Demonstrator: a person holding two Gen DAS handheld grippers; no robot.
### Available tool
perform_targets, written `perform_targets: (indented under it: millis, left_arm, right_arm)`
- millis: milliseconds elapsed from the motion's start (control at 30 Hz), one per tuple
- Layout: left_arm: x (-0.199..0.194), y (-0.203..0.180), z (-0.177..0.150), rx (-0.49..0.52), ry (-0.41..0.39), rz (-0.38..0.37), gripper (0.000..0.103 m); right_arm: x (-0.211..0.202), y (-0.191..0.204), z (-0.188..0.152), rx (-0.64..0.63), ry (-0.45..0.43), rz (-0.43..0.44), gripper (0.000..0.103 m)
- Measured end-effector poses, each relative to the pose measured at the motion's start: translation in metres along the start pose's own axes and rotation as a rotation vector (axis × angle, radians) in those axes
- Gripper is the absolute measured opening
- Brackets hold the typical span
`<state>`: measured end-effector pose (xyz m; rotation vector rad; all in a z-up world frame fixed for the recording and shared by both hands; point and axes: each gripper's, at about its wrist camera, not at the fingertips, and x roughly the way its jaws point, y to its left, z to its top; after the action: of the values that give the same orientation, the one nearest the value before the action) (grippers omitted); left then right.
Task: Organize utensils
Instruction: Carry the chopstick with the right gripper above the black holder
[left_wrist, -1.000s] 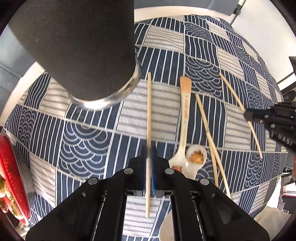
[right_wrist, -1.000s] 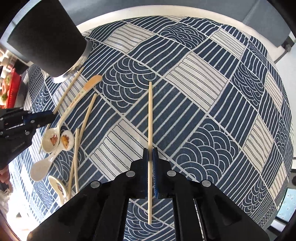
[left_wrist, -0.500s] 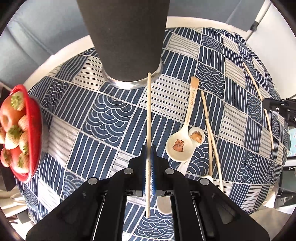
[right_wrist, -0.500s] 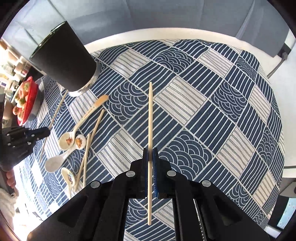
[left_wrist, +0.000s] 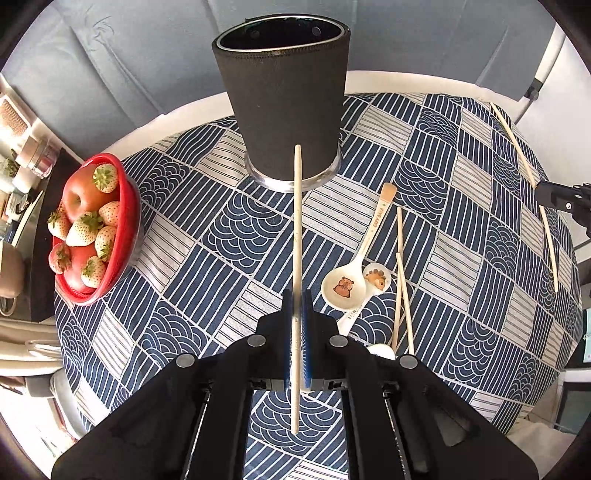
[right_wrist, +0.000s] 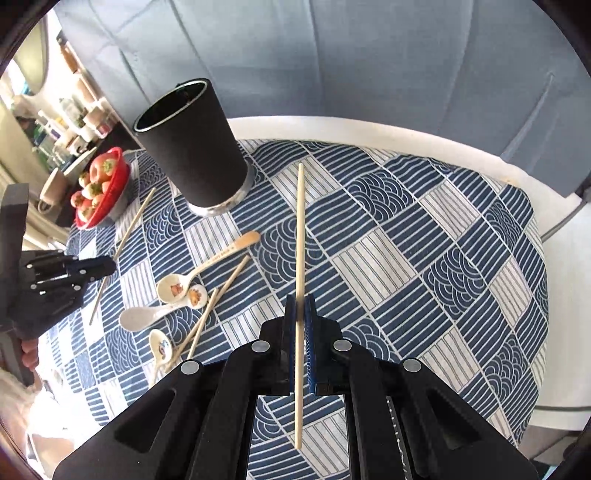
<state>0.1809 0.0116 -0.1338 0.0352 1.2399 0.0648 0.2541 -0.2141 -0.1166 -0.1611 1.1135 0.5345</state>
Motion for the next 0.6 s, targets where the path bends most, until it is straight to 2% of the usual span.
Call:
perform_targets:
  millis: [267, 400, 600]
  left_arm:
    - [-0.023, -0.004, 0.008, -0.035, -0.064, 0.010, 0.005]
    - [-0.039, 0.003, 0.021, -0.042, -0.109, -0.006, 0.005]
    - [-0.043, 0.018, 0.042, -0.044, -0.135, -0.004, 0.006]
  right_arm:
    - [-0.020, 0.010, 0.026, -0.086, -0.103, 0.089, 0.005]
    - [-0.030, 0.022, 0.044, -0.121, -0.164, 0.120, 0.005]
    - [-0.039, 0.038, 0.072, -0.131, -0.253, 0.148, 0.005]
